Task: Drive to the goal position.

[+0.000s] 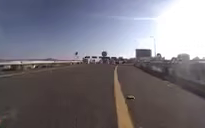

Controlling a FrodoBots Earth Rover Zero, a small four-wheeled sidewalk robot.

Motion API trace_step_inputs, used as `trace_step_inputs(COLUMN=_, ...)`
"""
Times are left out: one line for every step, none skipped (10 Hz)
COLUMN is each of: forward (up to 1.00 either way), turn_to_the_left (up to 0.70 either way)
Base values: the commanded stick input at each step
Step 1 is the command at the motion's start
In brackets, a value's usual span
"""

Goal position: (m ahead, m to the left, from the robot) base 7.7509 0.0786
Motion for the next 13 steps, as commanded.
trace_step_inputs(forward=0.70, turn_to_the_left=0.00)
trace_step_inputs(forward=0.70, turn_to_the_left=0.00)
trace_step_inputs(forward=0.70, turn_to_the_left=0.00)
trace_step_inputs(forward=0.70, turn_to_the_left=0.00)
trace_step_inputs(forward=0.70, turn_to_the_left=0.00)
trace_step_inputs(forward=0.70, turn_to_the_left=0.00)
trace_step_inputs(forward=0.70, turn_to_the_left=0.00)
trace_step_inputs(forward=0.70, turn_to_the_left=0.00)
trace_step_inputs(forward=0.70, turn_to_the_left=-0.13)
trace_step_inputs(forward=0.70, turn_to_the_left=-0.27)
trace_step_inputs(forward=0.70, turn_to_the_left=-0.35)
trace_step_inputs(forward=0.70, turn_to_the_left=-0.35)
trace_step_inputs(forward=0.70, turn_to_the_left=-0.19)
